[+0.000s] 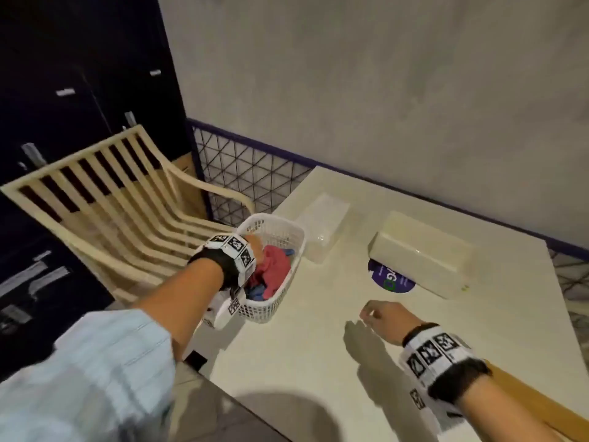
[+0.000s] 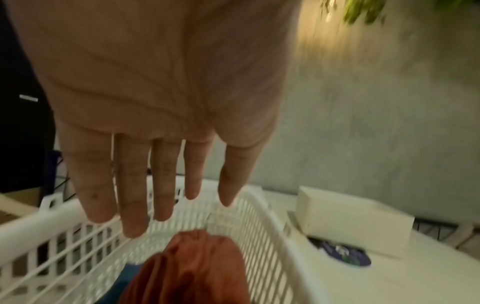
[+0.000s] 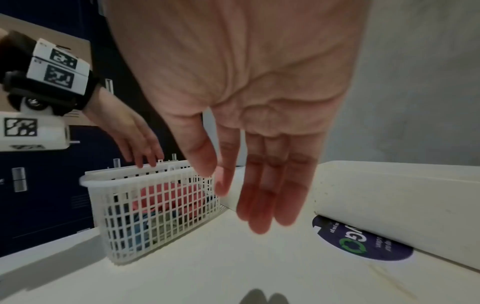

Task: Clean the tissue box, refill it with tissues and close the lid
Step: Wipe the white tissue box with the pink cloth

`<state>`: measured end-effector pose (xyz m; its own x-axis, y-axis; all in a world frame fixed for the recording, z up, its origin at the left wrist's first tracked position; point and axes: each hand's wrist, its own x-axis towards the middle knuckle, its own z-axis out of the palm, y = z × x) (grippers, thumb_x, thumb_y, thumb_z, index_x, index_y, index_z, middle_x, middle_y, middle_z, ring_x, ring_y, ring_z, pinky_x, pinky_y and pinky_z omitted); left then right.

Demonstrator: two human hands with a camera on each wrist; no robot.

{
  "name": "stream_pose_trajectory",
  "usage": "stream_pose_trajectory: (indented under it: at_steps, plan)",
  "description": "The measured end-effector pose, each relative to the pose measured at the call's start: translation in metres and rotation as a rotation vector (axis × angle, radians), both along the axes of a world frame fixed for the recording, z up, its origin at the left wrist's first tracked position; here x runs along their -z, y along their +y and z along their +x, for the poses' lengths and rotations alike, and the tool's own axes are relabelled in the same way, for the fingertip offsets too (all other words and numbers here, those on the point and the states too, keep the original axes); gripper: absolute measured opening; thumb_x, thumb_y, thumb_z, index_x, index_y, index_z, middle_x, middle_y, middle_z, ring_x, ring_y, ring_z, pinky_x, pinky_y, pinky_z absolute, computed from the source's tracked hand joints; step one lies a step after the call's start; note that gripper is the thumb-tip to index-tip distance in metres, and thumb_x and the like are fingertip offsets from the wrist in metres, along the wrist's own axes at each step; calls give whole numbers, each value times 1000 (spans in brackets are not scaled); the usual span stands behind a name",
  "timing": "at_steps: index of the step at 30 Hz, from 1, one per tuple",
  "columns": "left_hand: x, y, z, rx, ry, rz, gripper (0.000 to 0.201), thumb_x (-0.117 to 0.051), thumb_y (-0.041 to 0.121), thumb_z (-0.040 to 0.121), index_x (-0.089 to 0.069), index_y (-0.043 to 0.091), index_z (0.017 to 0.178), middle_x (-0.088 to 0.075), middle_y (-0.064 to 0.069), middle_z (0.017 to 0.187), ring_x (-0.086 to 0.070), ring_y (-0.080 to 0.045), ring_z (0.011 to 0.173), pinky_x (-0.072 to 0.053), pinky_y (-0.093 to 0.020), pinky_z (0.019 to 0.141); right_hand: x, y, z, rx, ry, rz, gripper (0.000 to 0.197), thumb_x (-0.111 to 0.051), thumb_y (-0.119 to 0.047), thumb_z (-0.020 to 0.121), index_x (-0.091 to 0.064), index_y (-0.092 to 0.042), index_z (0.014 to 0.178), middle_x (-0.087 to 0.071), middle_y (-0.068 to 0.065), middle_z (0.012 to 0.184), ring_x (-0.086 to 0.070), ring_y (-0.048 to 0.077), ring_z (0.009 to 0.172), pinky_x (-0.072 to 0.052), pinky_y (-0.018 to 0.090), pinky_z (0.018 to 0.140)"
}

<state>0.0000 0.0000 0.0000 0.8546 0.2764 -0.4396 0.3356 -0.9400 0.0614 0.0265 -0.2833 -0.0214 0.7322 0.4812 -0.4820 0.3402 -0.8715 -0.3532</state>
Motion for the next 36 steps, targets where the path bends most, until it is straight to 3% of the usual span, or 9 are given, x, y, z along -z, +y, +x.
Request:
stream_pose_trajectory:
  at_steps: [10,15,18,22,24,26,29,32,36]
  plan:
    - [26,-8,-3,231,104,204,60,-51,29,88,-31,14,142,-48,-11,139,-50,-29,123,-38,-35,105,-27,33,22,71,-42,19,26,-41,-20,94,-57,-8,110,-63,15,115,-56,28,105,-42,28,82]
    - [-19,-12,1,-35,-265,-97,25,-44,23,92,-54,8,110,-55,-14,114,-55,-33,102,-44,-37,85,-37,20,5,182,-113,383,33,-48,-15,92,-47,-13,124,-59,7,111,-51,15,85,-34,17,69]
    - [-71,-41,-15,63,-546,-328,10,-50,24,92,-52,15,96,-49,-5,100,-51,-24,88,-39,-31,75,-48,18,-9,253,-76,677,60,-63,-18,84,-31,-20,136,-48,3,129,-51,14,105,-41,24,86]
    - [-117,-95,-25,179,-645,-707,7,-47,27,93,-52,22,91,-58,8,82,-53,-7,69,-40,-24,66,-59,17,-16,316,35,914,81,-71,-17,76,-23,-20,141,-38,-5,135,-38,7,124,-30,27,108]
    - [-121,-118,-13,173,-659,-902,11,-47,23,94,-51,25,84,-53,12,75,-49,-3,69,-39,-21,70,-65,8,-13,375,117,1001,51,-64,-13,82,-43,-13,129,-54,-1,121,-53,4,109,-40,20,100]
    - [-118,-138,3,132,-652,-1051,15,-47,18,94,-51,26,82,-50,8,71,-50,-6,68,-43,-21,70,-67,-10,-8,451,160,1099,24,-56,-10,87,-57,-9,111,-65,-2,94,-62,-5,78,-49,9,75]
    - [-106,-164,27,119,-572,-1170,11,-44,15,96,-51,21,92,-54,6,74,-58,-3,65,-52,-18,65,-68,-54,3,608,48,1177,10,-53,-9,89,-62,-11,93,-66,-8,72,-60,-5,59,-49,14,63]
    - [-82,-181,58,147,-478,-1094,13,-45,18,95,-50,20,107,-61,3,94,-64,-4,70,-50,-23,73,-67,-109,13,847,-76,1198,9,-54,-13,89,-55,-13,80,-63,-4,59,-56,-2,47,-46,15,49]
    - [-36,-205,104,253,-340,-689,25,-46,19,95,-51,15,120,-55,-4,111,-57,-20,94,-43,-24,76,-56,-178,28,960,-122,1012,30,-66,-16,81,-46,-11,104,-60,6,83,-60,10,58,-46,12,46]
